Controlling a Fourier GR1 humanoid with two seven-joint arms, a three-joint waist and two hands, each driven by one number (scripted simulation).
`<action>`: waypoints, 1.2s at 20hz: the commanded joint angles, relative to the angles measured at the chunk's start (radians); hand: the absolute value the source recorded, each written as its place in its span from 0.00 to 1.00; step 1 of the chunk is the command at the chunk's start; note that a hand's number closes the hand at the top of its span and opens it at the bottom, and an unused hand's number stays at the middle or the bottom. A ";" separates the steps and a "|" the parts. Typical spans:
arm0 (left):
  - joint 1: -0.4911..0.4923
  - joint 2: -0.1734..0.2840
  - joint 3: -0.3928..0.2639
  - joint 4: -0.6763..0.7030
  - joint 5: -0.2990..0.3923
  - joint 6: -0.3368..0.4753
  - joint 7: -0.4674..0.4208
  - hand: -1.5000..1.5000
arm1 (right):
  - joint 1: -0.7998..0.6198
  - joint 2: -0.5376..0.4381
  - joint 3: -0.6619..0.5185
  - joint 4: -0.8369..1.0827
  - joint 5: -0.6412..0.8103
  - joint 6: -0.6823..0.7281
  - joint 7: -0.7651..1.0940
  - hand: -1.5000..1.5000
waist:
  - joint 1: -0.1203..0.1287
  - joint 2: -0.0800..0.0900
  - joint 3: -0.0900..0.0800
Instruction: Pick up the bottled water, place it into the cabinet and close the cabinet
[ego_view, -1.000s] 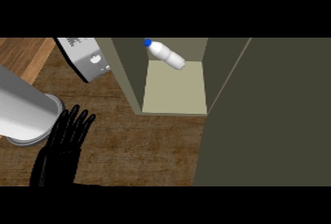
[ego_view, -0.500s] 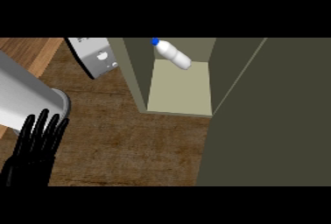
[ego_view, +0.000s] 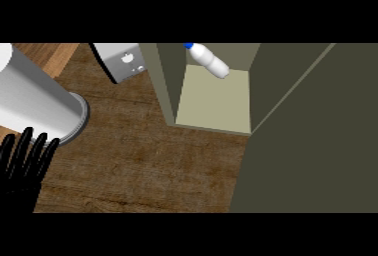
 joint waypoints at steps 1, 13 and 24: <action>0.020 0.031 0.014 -0.007 0.020 -0.049 0.009 0.00 | -0.089 0.053 0.198 -0.068 0.006 0.045 0.096 1.00 | 0.029 0.009 -0.001; 0.003 0.087 0.063 -0.013 0.045 -0.121 0.017 0.00 | -0.253 0.005 0.113 -0.021 -0.005 0.105 0.185 1.00 | 0.116 0.027 -0.008; 0.000 0.112 0.083 0.012 0.066 -0.148 0.034 0.00 | -0.415 -0.007 0.075 -0.013 -0.033 0.142 0.259 1.00 | 0.124 0.026 -0.013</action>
